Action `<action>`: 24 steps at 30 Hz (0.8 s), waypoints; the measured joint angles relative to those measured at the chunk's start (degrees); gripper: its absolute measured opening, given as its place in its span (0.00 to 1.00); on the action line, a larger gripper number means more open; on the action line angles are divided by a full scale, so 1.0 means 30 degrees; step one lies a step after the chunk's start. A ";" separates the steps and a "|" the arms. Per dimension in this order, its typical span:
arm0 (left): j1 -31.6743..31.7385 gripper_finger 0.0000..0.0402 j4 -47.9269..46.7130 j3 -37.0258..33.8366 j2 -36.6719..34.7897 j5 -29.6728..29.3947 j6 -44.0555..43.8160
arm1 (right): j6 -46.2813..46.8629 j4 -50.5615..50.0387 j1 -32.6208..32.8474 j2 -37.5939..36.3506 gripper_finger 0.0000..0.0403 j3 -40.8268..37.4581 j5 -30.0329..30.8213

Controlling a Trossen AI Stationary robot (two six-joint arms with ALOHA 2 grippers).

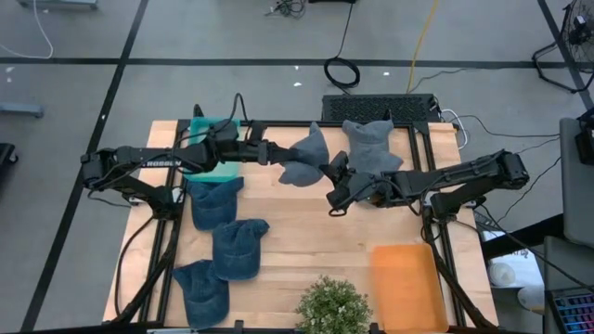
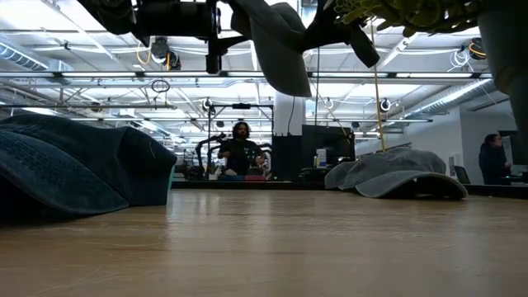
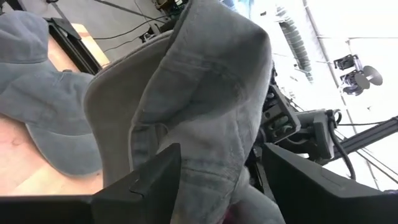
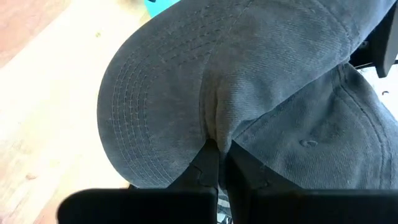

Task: Pick & Place hat
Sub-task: Put the bottom gray cap into the green bin

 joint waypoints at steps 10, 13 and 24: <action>0.0037 0.08 0.0079 0.0000 0.0000 0.0652 0.1635 | 0.0603 -0.0007 -0.0015 0.0000 0.00 0.0000 -0.0044; 0.0299 0.06 0.0075 0.0000 0.0000 0.0734 0.1870 | 0.0986 -0.0007 -0.0015 0.0000 0.01 0.0000 -0.0044; 0.0711 0.06 0.0385 0.0000 -0.0051 0.1160 0.2526 | 0.7786 -0.0146 -0.0022 0.0000 0.18 0.0000 0.0007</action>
